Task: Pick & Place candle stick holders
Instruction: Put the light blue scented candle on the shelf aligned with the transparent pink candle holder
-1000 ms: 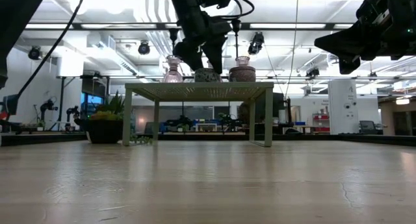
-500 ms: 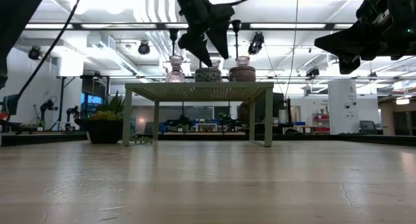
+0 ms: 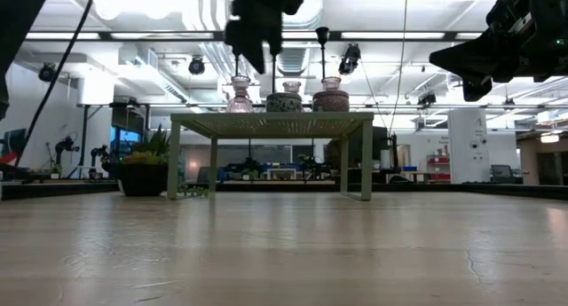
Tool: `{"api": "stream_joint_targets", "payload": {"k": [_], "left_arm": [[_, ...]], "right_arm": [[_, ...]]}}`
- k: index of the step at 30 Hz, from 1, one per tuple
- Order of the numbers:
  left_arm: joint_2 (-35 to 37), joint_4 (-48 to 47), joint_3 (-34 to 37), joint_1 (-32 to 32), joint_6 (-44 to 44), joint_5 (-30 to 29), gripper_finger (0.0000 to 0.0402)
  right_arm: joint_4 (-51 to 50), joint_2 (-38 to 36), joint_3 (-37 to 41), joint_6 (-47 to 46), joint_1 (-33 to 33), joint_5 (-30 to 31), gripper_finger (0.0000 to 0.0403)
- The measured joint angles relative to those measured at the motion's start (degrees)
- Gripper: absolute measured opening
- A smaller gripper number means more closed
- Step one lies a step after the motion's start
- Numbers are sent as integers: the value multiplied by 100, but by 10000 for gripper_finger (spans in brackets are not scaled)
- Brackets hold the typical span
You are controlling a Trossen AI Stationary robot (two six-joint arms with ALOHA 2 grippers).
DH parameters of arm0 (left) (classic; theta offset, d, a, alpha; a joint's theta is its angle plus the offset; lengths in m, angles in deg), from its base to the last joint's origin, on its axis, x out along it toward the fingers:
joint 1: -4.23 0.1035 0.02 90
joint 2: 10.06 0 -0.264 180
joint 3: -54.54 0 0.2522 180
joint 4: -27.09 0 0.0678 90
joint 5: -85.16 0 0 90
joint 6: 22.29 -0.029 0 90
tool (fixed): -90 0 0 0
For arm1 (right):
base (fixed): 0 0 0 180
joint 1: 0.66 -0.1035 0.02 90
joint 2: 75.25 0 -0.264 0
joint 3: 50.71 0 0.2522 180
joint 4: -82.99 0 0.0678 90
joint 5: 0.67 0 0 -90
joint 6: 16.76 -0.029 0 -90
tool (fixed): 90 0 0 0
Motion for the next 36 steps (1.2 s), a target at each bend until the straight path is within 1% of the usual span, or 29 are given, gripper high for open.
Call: {"api": "stream_joint_targets", "payload": {"k": [3, 6, 10, 13, 16, 20, 22, 24, 29, 33, 36], "left_arm": [[0, -419, 12, -461, 81, 3, 353], [23, -599, 63, -995, 143, -66, 353], [181, -590, 251, -1651, 738, -552, 353], [437, -565, 586, -2123, 1174, -1051, 353], [804, -410, 1119, -2542, 1691, -1527, 353], [1444, 9, 2024, -2925, 2407, -1604, 353], [1796, 324, 2539, -3116, 2755, -1542, 353], [2137, 593, 3073, -3296, 3103, -1361, 353], [2935, 1113, 4340, -3712, 4061, -1311, 353], [3365, 1532, 5240, -3935, 4931, -1299, 353], [3558, 1732, 5847, -3985, 5426, -924, 353]], "right_arm": [[-1, 2, 0, 0, 2, 0, 8], [0, 0, 0, 0, 2, 0, 8], [0, 2, 0, 0, 1, 0, 8], [0, 1, 0, 0, 1, 1, 8], [1, 2, 0, 0, 2, 2, 8], [1, 3, 0, 0, 2, 0, 8], [-1, 3, 0, 0, 0, 0, 8], [-1, 4, 0, 0, 2, 0, 8], [-1, 9, 0, 0, 1, 1, 8], [-1, 7, 0, 0, 2, 0, 8], [-1, 7, 0, 0, 2, 0, 8]]}}
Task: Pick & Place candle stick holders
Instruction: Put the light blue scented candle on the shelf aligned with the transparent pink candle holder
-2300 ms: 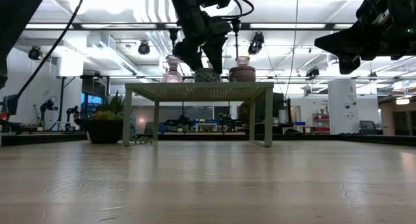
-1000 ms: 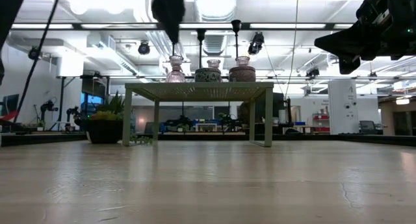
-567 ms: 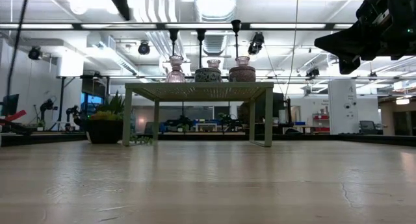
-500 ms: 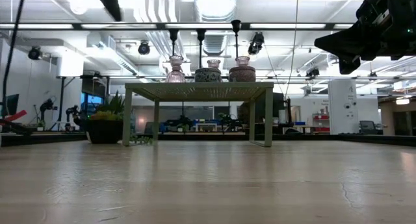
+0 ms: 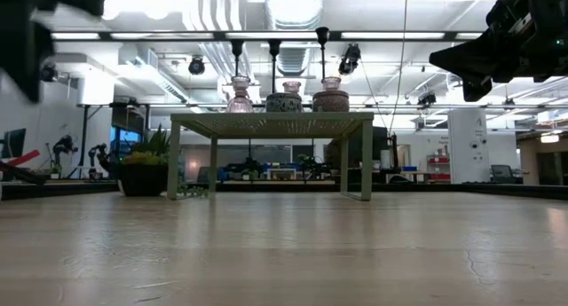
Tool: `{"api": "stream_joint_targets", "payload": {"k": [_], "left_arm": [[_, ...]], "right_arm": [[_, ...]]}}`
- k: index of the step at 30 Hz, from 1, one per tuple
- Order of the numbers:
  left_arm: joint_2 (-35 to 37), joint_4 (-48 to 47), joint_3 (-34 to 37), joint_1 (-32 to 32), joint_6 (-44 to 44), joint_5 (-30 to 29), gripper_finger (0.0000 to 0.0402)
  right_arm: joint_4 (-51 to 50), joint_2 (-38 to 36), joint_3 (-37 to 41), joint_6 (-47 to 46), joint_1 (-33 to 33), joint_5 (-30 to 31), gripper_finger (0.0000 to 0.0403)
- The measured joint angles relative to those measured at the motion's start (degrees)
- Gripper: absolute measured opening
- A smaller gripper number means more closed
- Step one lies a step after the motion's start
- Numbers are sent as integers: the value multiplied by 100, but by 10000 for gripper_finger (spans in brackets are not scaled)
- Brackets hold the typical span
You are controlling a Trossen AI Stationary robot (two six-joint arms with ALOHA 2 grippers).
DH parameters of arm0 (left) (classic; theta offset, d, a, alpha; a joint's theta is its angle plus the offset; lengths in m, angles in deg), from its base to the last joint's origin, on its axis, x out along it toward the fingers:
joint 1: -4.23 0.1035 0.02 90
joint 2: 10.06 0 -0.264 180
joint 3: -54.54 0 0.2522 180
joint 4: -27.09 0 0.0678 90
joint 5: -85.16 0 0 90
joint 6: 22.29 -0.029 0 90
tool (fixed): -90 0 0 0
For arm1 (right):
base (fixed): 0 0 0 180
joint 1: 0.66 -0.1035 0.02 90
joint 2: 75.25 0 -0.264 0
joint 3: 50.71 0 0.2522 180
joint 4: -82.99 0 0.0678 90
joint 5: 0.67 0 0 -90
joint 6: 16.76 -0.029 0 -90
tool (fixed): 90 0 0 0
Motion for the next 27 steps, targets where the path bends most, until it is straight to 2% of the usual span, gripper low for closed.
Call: {"api": "stream_joint_targets", "payload": {"k": [4, 10, 14, 27], "left_arm": [[109, 434, 717, -25, 359, 653, 353], [108, 1904, 1514, -21, 407, 950, 353], [103, 2520, 1807, -25, 455, 1044, 353], [-191, 2776, 1983, -43, 599, 920, 353]], "right_arm": [[0, 0, 0, 0, -1, 0, 8], [0, 0, 0, 0, -1, 0, 8], [0, 0, 0, 0, -1, 0, 8], [0, 0, 0, 0, -2, 0, 8]]}}
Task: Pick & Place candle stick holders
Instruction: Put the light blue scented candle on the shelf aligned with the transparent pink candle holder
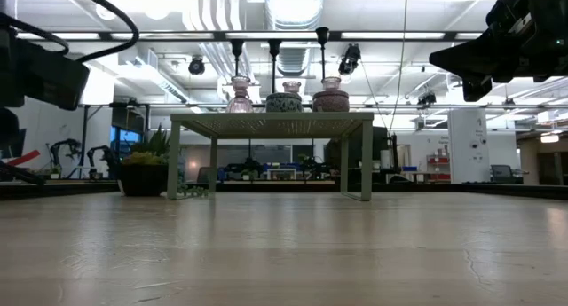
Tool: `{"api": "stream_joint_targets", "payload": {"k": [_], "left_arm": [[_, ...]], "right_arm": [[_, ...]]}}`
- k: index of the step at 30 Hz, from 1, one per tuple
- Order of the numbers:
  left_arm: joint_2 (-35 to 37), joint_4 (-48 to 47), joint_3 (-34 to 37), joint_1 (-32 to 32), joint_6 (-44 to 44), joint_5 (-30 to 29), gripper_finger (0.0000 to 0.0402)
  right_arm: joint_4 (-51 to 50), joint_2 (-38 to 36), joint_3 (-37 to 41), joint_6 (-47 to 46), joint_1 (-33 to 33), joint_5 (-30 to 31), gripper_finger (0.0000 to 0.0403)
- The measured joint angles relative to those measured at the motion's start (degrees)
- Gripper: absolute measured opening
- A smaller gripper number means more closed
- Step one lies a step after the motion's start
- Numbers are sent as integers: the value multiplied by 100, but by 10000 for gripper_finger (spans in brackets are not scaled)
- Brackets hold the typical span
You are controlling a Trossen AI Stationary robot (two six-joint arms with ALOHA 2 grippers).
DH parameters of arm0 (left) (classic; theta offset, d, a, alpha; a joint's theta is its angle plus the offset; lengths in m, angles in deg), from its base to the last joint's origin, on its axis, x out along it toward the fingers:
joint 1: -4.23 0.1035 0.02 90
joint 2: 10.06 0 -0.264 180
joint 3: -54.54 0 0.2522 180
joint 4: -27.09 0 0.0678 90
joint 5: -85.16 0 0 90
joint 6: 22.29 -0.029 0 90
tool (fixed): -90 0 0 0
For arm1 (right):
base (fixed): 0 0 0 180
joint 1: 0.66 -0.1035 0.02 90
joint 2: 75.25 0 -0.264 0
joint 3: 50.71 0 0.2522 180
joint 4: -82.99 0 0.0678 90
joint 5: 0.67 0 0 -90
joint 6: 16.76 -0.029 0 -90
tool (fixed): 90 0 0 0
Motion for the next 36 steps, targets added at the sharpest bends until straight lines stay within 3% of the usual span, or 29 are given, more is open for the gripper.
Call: {"api": "stream_joint_targets", "payload": {"k": [10, 16, 23, 36], "left_arm": [[-505, 125, -24, 2, -19, 264, 353], [-389, 113, -50, 7, -228, 461, 353], [-307, 113, -48, 52, -195, 1081, 353], [-307, 118, -44, 42, -166, 703, 350]], "right_arm": [[0, -4, 0, 0, 2, 0, 8], [0, -4, 0, 0, 0, 0, 8], [0, 0, 0, 0, -1, 0, 8], [0, 0, 0, 0, 2, 0, 8]]}}
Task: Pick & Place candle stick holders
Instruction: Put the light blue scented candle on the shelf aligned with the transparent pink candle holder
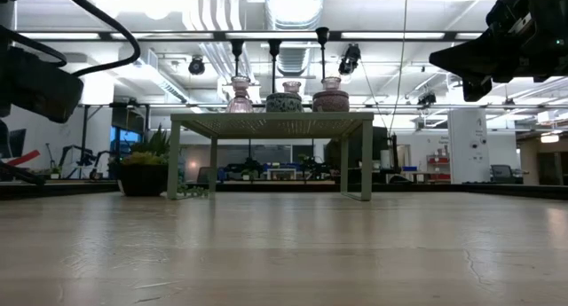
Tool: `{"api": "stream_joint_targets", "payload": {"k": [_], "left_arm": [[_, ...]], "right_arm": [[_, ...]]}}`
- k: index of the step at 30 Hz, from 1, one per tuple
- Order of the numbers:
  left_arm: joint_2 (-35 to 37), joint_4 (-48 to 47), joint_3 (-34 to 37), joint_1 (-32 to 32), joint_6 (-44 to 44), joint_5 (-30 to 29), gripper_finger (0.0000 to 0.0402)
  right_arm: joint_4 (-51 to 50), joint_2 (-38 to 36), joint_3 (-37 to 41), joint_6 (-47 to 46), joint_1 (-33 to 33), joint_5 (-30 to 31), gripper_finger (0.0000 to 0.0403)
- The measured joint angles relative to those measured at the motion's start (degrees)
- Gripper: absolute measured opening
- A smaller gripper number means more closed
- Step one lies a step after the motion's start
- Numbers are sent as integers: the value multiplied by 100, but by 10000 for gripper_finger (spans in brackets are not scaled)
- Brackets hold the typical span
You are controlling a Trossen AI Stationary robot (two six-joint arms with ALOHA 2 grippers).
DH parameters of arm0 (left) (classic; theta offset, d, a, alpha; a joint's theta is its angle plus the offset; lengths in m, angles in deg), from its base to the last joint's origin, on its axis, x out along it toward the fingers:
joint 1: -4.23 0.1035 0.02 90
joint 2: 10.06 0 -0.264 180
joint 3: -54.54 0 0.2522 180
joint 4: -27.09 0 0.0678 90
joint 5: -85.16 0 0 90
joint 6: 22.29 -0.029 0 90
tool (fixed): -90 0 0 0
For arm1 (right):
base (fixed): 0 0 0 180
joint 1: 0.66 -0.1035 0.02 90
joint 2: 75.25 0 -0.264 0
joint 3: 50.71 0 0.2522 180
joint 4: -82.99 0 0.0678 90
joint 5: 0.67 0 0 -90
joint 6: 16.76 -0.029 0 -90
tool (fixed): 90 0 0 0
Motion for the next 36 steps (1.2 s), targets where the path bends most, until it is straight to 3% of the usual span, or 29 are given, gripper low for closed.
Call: {"api": "stream_joint_targets", "payload": {"k": [7, 19, 28, 36], "left_arm": [[0, -17, 4, 0, -38, 51, 309], [20, 177, -66, 253, -690, -360, 320], [28, 70, -593, 1215, -1871, -358, 314], [31, -914, -1809, 2514, -3402, -353, 316]], "right_arm": [[0, 0, 0, 0, -1, 0, 8], [0, 0, 0, 0, 0, 0, 8], [0, -2, 0, 0, -2, 0, 8], [0, -4, 0, 0, 0, 0, 8]]}}
